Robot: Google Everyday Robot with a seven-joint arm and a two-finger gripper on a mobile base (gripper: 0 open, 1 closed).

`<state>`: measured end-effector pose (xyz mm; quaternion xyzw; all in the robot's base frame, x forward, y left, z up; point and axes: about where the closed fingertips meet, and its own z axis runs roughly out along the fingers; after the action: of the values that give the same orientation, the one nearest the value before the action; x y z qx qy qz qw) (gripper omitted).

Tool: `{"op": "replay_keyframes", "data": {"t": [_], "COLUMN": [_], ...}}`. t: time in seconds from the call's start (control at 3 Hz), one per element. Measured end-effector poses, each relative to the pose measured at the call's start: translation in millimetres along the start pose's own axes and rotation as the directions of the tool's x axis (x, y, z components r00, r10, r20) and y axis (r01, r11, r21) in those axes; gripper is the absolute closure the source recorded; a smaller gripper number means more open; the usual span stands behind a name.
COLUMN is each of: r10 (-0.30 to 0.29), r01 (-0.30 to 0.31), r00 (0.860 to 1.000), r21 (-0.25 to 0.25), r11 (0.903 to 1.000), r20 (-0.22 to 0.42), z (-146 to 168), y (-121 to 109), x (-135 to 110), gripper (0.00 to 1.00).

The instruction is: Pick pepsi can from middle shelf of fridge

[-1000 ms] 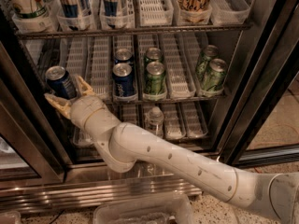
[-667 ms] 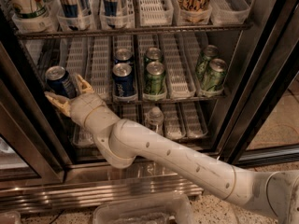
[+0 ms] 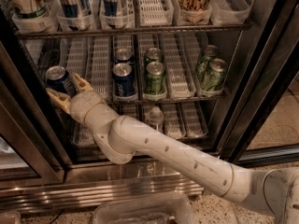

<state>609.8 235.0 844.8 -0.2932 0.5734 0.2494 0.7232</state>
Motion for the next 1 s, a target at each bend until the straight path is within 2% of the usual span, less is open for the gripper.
{"op": "replay_keyframes", "data": {"t": [0.33,0.67,1.0], "r10": [0.0,0.0,0.0], "r01": [0.0,0.0,0.0], "r00": [1.0,1.0,1.0], "r21": [0.0,0.0,0.0], "r11": [1.0,1.0,1.0], "r20": [0.0,0.0,0.0], "z": [0.0,0.0,0.0], "y": [0.0,0.0,0.0], "x": [0.0,0.0,0.0], "gripper": [0.52,0.51,0.31]}}
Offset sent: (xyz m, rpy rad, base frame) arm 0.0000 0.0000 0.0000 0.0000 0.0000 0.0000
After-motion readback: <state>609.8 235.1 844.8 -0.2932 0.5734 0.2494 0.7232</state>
